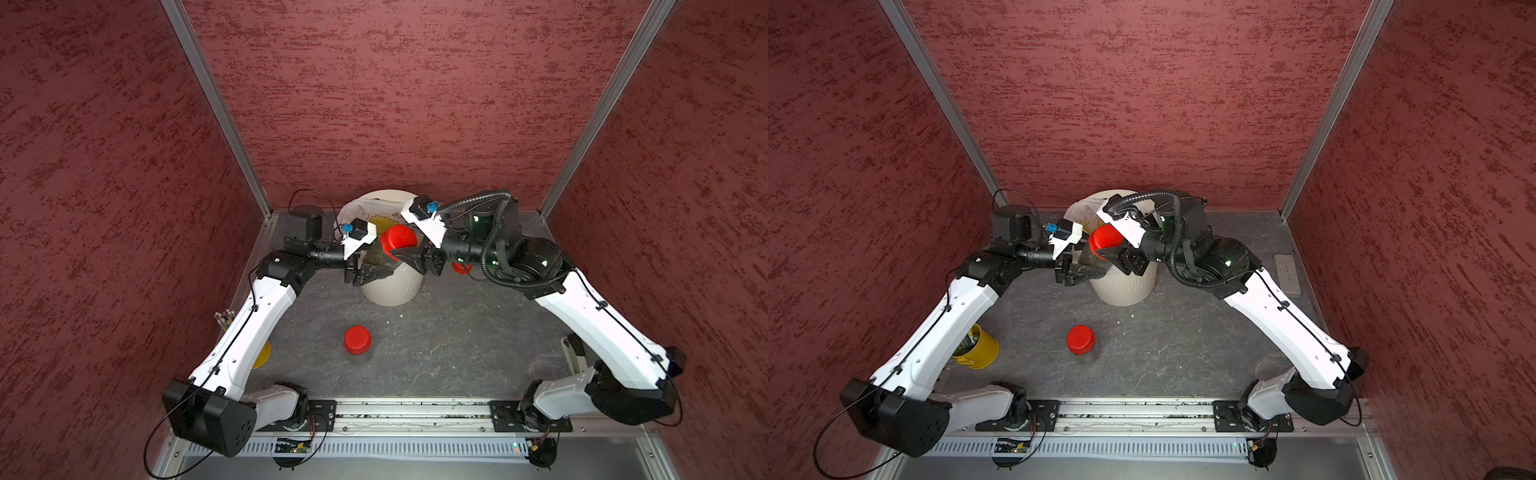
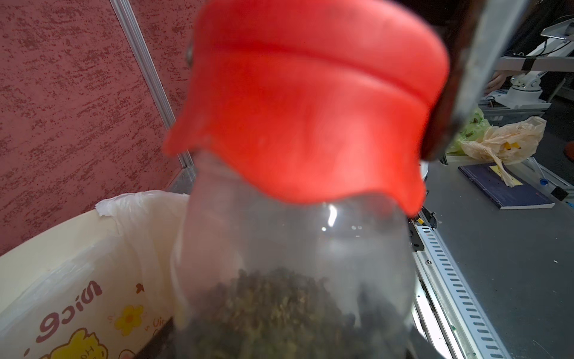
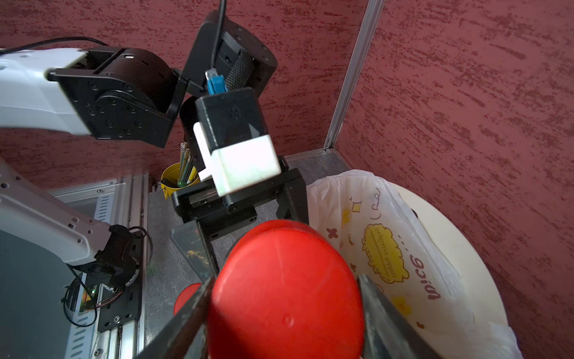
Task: Empty moldy tea leaves from jars
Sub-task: Unscrew the lid from the jar.
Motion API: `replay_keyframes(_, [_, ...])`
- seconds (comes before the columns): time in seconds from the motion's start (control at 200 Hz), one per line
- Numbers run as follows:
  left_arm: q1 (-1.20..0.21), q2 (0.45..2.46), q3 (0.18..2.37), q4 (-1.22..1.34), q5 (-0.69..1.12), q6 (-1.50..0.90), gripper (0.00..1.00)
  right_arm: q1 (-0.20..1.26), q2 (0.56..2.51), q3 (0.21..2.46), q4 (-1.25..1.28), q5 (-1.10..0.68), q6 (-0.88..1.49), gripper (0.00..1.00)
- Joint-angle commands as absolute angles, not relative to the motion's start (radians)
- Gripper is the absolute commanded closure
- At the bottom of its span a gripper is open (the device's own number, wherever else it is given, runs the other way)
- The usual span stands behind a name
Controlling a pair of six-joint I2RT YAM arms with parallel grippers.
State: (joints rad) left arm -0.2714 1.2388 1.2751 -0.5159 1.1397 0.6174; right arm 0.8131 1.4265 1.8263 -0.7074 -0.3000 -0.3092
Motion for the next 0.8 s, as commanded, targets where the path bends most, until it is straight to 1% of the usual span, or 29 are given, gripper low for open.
replay_keyframes(0.0, [-0.259,1.232,1.302,-0.514,1.149,0.607,0.29,0.783,1.421,1.863,-0.752,-0.402,-0.434,0.62])
replay_keyframes(0.135, [-0.261,1.232,1.304,-0.516,1.152,0.607,0.29,0.757,1.439,1.882,-0.755,-0.437,-0.455,0.64])
replay_keyframes(0.306, [-0.261,1.232,1.302,-0.515,1.149,0.607,0.29,0.741,1.42,1.896,-0.733,-0.45,-0.427,0.65])
replay_keyframes(0.561, [-0.259,1.23,1.299,-0.505,1.146,0.604,0.29,0.736,1.35,1.878,-0.718,-0.347,-0.339,0.67])
replay_keyframes(0.696, [-0.259,1.225,1.299,-0.503,1.141,0.604,0.29,0.734,1.312,1.848,-0.731,-0.251,-0.275,0.67])
replay_keyframes(0.791, [-0.259,1.22,1.296,-0.492,1.14,0.602,0.29,0.729,1.267,1.784,-0.723,-0.184,-0.225,0.66])
